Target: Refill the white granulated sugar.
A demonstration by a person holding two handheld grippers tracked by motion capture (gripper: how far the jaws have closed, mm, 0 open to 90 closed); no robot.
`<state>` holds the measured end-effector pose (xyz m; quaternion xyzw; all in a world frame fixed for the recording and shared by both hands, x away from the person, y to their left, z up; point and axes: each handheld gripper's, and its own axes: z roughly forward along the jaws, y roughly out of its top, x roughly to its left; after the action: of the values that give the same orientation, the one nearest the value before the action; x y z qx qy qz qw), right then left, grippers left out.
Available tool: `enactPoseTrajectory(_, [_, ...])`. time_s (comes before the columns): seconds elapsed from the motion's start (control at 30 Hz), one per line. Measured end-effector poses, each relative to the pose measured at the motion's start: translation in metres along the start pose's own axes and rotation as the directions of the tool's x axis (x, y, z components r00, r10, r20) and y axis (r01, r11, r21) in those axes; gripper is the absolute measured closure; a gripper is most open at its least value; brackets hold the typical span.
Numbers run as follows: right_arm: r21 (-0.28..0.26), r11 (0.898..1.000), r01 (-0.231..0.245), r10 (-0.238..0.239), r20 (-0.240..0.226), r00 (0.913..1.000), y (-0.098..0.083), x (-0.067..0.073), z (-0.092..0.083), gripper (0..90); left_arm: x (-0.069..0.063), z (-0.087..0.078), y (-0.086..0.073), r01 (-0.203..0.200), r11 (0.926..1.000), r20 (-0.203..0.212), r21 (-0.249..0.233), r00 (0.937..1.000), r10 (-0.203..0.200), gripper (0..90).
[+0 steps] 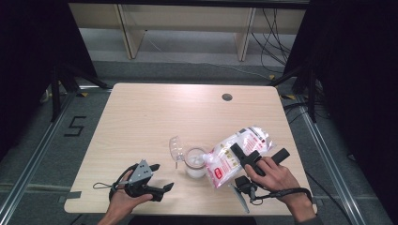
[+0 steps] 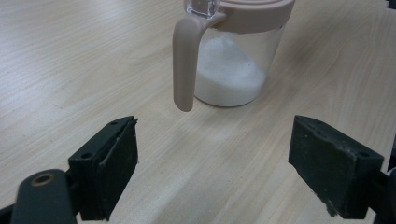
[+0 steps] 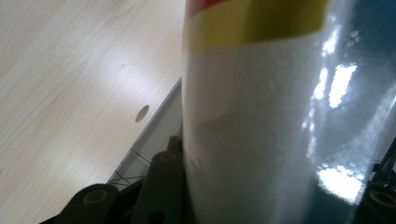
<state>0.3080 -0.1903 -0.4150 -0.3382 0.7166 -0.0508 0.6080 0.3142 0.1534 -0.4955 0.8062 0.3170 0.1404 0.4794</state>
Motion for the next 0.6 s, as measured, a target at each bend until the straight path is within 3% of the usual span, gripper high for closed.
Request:
enactPoseTrajectory(0.1, [0.001, 1.0, 0.005, -0.005, 0.001, 1.0, -0.0007, -0.0009, -0.0004, 74.7, 0.0015, 0.0, 0.0009, -0.026, 0.9997, 0.0, 0.0, 0.9997, 0.026, 15.4])
enactPoseTrajectory(0.13, [0.003, 1.0, 0.006, -0.006, 0.002, 1.0, -0.0006, -0.0007, -0.0004, 74.6, -0.0001, 0.0001, 0.0, 0.002, 1.0, -0.001, 0.0, 1.0, -0.002, 15.4])
enactPoseTrajectory(0.17, [-0.003, 1.0, -0.016, 0.016, 0.003, 0.9999, -0.0002, 0.0008, 0.0001, 74.6, -0.0001, -0.0001, 0.0, -0.001, 1.0, 0.001, 0.001, 1.0, 0.001, 15.4])
enactPoseTrajectory(0.27, [-0.001, 1.0, -0.005, 0.005, 0.0, 1.0, -0.0009, -0.0003, -0.0002, 74.7, 0.001, 0.0001, 0.0007, -0.016, 0.9999, -0.001, 0.0, 0.9999, 0.016, 15.4])
enactPoseTrajectory(0.37, [0.002, 1.0, -0.005, 0.005, -0.002, 1.0, -0.0011, -0.0002, -0.0004, 74.7, 0.0, -0.0001, 0.0002, 0.0, 1.0, -0.001, 0.0, 1.0, 0.0, 15.4])
enactPoseTrajectory(0.43, [-0.002, 1.0, -0.007, 0.007, 0.003, 1.0, -0.0014, -0.0002, -0.0003, 74.7, 0.0016, 0.0001, 0.0009, -0.025, 0.9997, -0.001, 0.0, 0.9997, 0.025, 15.4])
enactPoseTrajectory(0.53, [-0.001, 1.0, -0.008, 0.008, -0.002, 1.0, -0.0013, 0.0002, -0.0002, 74.7, 0.0, 0.0, 0.0001, -0.001, 1.0, 0.0, 0.001, 1.0, 0.001, 15.4])
enactPoseTrajectory(0.6, [-0.002, 1.0, -0.009, 0.009, -0.003, 1.0, -0.0012, 0.0003, -0.0001, 74.7, 0.0015, 0.0, 0.001, -0.024, 0.9997, -0.001, -0.001, 0.9997, 0.024, 15.4])
